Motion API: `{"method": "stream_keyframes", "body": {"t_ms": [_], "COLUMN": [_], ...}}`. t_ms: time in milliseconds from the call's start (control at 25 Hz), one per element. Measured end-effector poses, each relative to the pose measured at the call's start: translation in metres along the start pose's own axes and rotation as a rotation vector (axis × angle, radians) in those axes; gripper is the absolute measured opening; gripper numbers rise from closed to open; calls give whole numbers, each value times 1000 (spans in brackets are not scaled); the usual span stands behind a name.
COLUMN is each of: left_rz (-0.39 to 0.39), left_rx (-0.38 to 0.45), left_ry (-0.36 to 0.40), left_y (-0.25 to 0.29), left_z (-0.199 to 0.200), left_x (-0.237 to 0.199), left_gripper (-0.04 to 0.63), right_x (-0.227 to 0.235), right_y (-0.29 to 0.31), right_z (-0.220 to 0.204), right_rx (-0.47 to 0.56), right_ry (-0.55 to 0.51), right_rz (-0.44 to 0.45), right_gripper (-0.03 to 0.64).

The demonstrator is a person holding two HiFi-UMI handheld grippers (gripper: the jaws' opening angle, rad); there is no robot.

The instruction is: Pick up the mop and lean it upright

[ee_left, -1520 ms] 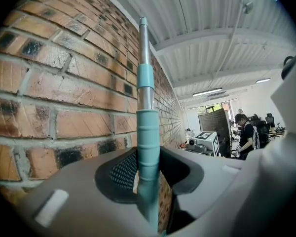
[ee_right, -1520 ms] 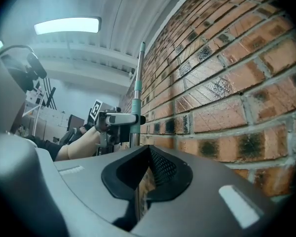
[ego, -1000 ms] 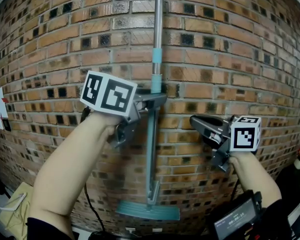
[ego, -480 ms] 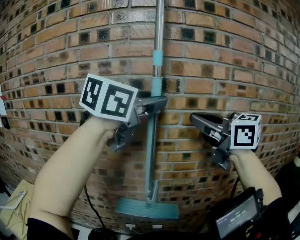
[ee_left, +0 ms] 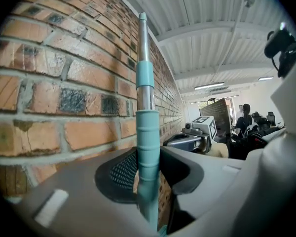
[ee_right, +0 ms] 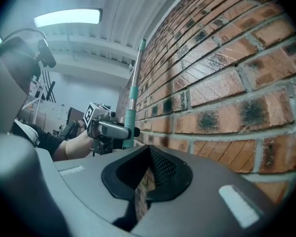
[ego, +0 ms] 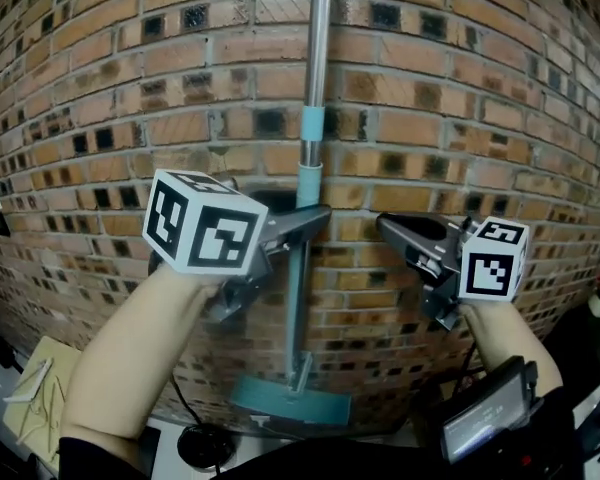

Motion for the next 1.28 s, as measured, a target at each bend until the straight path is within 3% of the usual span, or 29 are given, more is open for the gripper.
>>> {"method": "stream_keyframes", "body": {"t_ms": [320,800,1280], "left_rz": [16,-3,-42], "left_rx": [-51,-147,-301], "left_ry": [-60,-74,-133], "left_y": [25,84,159], "left_z": [-88,-209,-370], "left_x": [6,26,60], "left_gripper": [130,130,129], "right_x": [-5,-8,-5], "right_y": [21,57,84], "right_z": [-56,-157,-294], "right_rx": [-34,-68,-104], "right_ry": [-31,-60,147], "right_rz": [1,43,91], "right_gripper": [14,14,14]}}
Point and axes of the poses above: the fingertips, and each gripper's own axes: y forward along the fingers, x to its right, z out of its top, the point moved 3 cm from there along -y, backward along the fingers, and after that the axes turned 15 degrees about -x, right-handed, at the moved point
